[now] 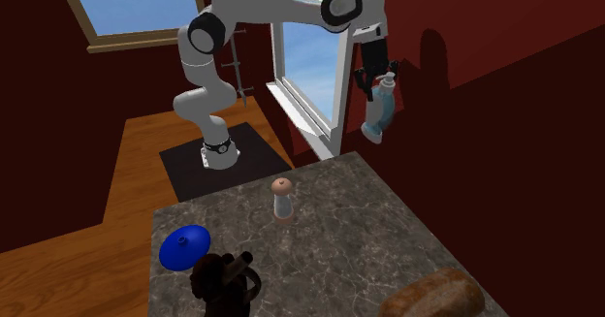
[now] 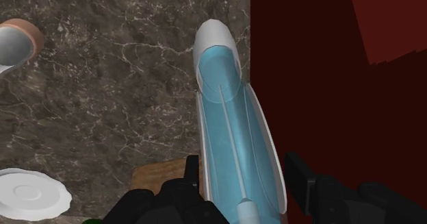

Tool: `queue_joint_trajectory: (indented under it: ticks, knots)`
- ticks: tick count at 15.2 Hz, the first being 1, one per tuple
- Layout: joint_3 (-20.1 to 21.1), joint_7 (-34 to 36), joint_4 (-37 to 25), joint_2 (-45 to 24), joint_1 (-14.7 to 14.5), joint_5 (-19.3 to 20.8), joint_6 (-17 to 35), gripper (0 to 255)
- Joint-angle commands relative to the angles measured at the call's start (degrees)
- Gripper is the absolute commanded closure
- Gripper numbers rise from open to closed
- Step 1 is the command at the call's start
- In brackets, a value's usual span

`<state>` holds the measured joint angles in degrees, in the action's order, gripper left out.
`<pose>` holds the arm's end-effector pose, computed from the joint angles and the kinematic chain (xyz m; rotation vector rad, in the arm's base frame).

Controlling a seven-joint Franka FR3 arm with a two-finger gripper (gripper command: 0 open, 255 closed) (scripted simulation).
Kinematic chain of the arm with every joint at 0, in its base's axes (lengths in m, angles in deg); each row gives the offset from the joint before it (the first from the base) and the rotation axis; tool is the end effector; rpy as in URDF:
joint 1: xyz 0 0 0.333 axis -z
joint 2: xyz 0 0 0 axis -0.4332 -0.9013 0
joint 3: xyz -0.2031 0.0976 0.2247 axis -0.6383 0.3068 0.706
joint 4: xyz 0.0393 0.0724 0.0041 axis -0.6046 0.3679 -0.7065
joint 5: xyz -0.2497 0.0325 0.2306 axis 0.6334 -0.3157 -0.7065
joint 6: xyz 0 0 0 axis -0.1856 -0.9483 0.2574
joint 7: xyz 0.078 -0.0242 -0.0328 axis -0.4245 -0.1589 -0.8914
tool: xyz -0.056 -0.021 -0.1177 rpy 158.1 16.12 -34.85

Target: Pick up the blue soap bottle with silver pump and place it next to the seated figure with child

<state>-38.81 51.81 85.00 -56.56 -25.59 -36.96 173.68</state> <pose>0.4614 0.3617 0.5958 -2.9987 0.4923 -0.6528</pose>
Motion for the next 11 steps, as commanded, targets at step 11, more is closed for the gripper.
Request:
queue_joint_trajectory:
  ticks: [11]
  knots:
    - [0.11, -3.12, -9.24, -1.24, -1.04, 0.17, -7.73, 255]
